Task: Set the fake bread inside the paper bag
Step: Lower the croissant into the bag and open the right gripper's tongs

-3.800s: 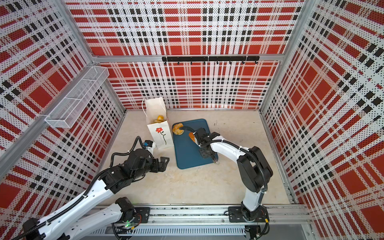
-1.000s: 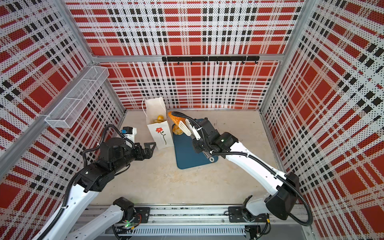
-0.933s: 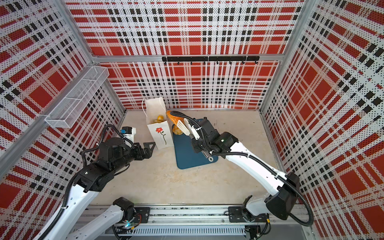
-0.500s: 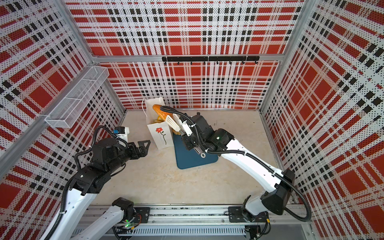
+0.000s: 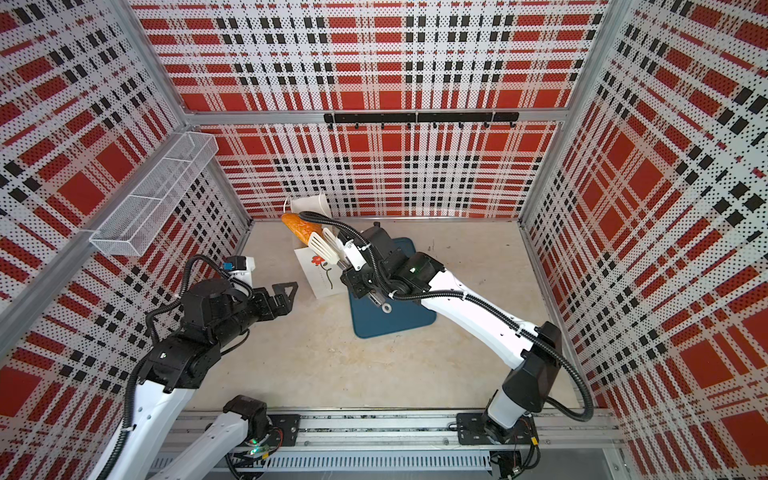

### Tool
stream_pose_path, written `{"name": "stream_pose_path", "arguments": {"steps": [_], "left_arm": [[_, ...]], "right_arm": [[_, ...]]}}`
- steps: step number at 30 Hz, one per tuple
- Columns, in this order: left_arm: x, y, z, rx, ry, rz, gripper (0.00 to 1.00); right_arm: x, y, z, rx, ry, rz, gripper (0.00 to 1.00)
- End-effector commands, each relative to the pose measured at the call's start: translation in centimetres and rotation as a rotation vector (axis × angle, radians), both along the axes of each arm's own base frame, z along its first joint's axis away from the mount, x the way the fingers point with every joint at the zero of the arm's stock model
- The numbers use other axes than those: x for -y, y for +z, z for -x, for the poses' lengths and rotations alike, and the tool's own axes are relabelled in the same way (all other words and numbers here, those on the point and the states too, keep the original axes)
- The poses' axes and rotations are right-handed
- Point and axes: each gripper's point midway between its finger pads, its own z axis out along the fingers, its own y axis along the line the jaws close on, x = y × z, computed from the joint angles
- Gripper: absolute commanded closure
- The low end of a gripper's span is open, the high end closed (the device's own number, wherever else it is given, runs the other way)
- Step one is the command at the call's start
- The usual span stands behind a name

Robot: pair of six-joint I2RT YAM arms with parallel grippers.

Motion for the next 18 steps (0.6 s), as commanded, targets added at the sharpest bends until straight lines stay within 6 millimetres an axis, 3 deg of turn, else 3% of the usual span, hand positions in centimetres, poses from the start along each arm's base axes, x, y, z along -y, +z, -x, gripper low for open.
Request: {"name": "stream_pose_path", "arguments": {"steps": [1,18], "left_arm": [[-0.2,-0.6,0.3,-0.013,-0.003,-0.001,0.01],[-0.4,-1.0,0.6,-0.024,-0.005,0.000,0.01]], "right_arm": [[-1.9,3.8,-0.8,0.066,0.016,-0.126,0.65],[-3.1,2.1,-4.4,0.017,-0.024,-0.098,0.64]]}}
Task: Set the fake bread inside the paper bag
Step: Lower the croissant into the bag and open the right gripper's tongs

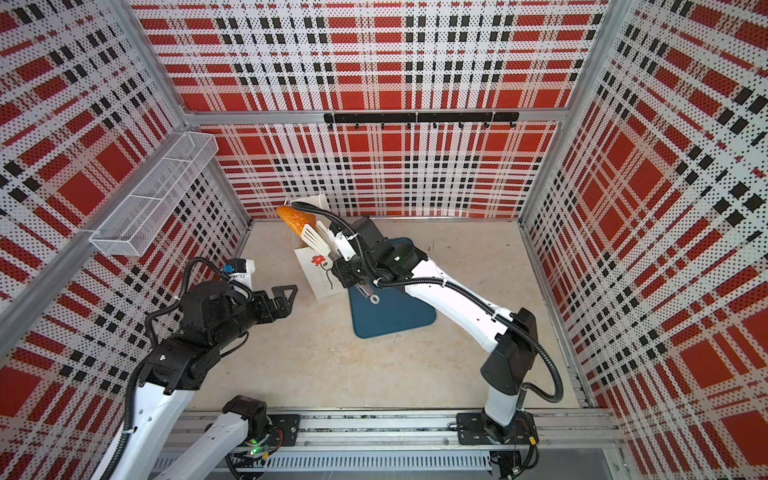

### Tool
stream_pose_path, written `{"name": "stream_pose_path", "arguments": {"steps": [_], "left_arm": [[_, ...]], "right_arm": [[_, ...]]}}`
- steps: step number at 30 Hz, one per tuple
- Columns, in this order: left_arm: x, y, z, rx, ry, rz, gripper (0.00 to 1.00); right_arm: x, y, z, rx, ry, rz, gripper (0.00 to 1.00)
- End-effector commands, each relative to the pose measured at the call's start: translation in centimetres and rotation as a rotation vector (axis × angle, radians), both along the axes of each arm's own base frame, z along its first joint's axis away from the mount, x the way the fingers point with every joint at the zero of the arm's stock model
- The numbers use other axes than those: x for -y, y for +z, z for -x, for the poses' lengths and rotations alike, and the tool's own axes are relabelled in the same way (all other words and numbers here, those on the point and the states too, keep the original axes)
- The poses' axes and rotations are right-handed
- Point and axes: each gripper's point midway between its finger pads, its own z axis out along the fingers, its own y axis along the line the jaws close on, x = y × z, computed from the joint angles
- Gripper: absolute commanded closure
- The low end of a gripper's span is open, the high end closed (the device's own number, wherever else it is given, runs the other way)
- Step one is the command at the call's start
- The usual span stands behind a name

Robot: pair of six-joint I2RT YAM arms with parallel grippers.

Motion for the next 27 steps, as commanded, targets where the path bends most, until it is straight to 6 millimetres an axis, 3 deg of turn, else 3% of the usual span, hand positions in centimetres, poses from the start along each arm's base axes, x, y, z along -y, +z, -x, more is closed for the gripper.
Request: {"name": "stream_pose_path", "arguments": {"steps": [1,8,27], "left_arm": [[-0.2,-0.2,0.2,0.000,0.000,-0.007,0.01],[-0.4,-0.5,0.2,-0.007,0.002,-0.008,0.01],[-0.5,-0.9,0.1,-0.017,0.004,-0.005,0.01]], "right_arm": [[-0.8,2.9,-1.2,0.049,-0.001,-0.085,0.64],[-0.1,2.1,-2.4,0.027,-0.031,-0.072,0.64],[-0.6,1.1,-4.0,-0.010,-0.040,-0.056,0.57]]}}
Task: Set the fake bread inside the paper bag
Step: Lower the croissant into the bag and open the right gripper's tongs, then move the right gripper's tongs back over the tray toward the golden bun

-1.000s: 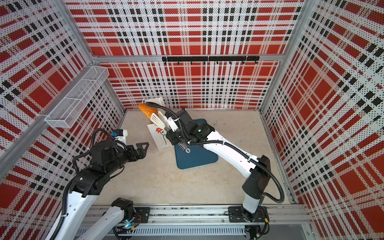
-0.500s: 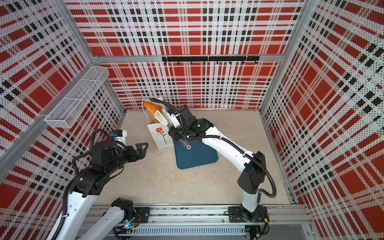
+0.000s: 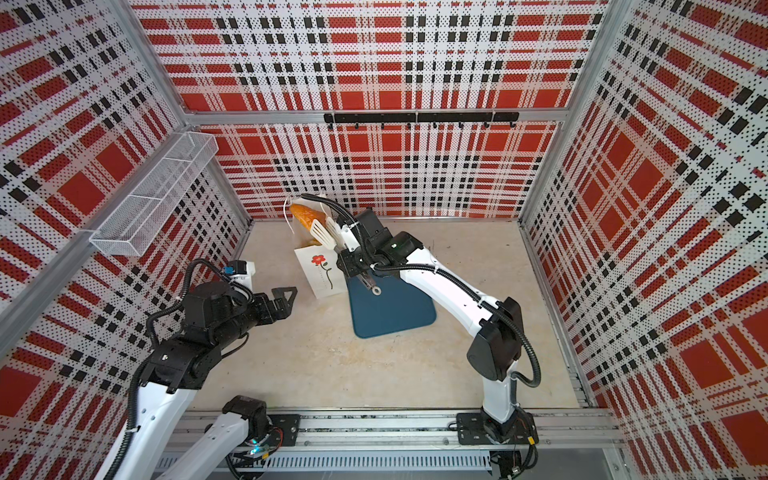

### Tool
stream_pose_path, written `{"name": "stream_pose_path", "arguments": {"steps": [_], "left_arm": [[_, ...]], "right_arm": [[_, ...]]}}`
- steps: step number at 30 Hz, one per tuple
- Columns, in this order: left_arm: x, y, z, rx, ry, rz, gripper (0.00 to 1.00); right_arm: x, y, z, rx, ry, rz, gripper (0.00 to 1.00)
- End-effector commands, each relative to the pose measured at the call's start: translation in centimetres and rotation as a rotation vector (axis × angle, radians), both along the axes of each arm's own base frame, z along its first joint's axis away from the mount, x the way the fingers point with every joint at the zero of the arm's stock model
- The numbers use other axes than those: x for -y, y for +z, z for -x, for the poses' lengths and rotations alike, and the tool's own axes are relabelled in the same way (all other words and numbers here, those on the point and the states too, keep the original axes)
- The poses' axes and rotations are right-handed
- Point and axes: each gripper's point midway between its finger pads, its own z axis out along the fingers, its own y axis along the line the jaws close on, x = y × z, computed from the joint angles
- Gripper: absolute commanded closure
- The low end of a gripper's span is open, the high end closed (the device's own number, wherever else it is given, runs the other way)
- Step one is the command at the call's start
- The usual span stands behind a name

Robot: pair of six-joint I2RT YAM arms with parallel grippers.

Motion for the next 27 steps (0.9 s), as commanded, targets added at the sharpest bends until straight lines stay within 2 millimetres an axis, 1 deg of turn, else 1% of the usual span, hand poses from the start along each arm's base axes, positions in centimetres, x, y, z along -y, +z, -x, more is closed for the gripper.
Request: {"name": "stream_pose_path", "arguments": {"steps": [1,6,10,15,20,24,27], "left_arm": [[-0.1,-0.1,0.1,0.003,-0.004,-0.004,0.01],[-0.1,-0.1,0.2,0.001,-0.006,-0.002,0.01],[-0.1,-0.1,0.3,0.001,-0.006,0.000,0.01],[-0.1,-0.1,0.4,0.002,-0.004,0.003,0.01],[-0.3,-0.1,0.6,0.004,0.004,0.008,0.01],[-0.3,-0.7,0.8,-0.004,0.008,0.014,0.01],[-0.4,-1.1,1.0,-0.011,0.018,0.021,0.01]], "right_arm": [[-0.9,2.8,-0.9,0.062,0.003,-0.072,0.55],[-0.5,3.0,-1.1,0.074,-0.010,-0.061,0.47],[-0.1,3.3,-1.1,0.083,-0.019,-0.052,0.44],[0.9,4.2,-0.8,0.112,-0.031,-0.047,0.44],[2.9,4.3,-0.4,0.140,-0.066,-0.008,0.43],[5.4,3.6,-0.4,0.129,-0.108,0.012,0.43],[7.2,2.6,-0.3,0.123,-0.145,0.036,0.43]]}}
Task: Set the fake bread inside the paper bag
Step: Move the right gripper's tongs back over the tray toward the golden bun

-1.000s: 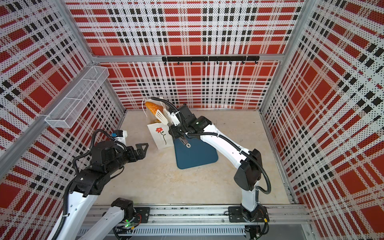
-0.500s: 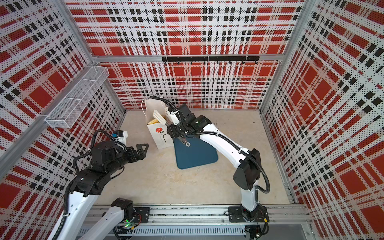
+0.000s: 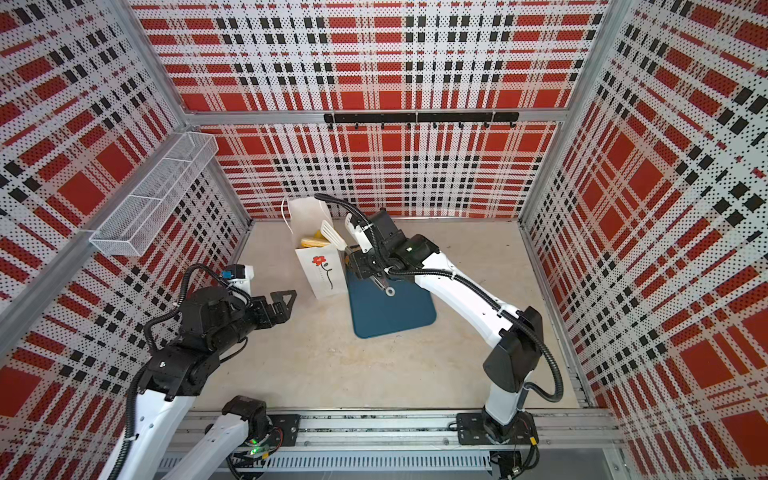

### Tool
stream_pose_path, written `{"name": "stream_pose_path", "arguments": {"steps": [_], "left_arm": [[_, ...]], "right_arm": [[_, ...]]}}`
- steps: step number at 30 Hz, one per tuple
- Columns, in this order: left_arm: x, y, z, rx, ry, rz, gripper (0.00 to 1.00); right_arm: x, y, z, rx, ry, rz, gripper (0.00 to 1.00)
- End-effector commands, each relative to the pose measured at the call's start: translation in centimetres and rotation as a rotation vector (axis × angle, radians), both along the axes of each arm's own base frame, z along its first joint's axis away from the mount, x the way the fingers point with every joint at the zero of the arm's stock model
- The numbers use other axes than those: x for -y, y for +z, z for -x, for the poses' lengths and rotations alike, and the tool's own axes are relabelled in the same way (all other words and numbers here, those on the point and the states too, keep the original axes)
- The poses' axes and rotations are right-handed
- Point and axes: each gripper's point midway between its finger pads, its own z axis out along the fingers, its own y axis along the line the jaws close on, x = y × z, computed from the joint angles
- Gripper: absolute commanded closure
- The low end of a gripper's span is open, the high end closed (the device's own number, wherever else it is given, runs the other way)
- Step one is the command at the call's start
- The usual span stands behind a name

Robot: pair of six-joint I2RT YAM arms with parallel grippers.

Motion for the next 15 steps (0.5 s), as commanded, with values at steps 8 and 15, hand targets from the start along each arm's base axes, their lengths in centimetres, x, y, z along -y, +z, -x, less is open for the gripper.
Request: {"name": "stream_pose_path", "arguments": {"steps": [8,15], "left_arm": [[-0.7,-1.9,0.8,-0.032,0.049,0.027,0.01],[-0.6,-3.1,1.1,-0.055,0.049,0.034,0.01]], "right_arm": [[5.1,-3.0,-0.5,0.002,-0.106,0.095,0.42],[5.9,-7.7,-0.6,-0.069,-0.114,0.194,0.42]]}}
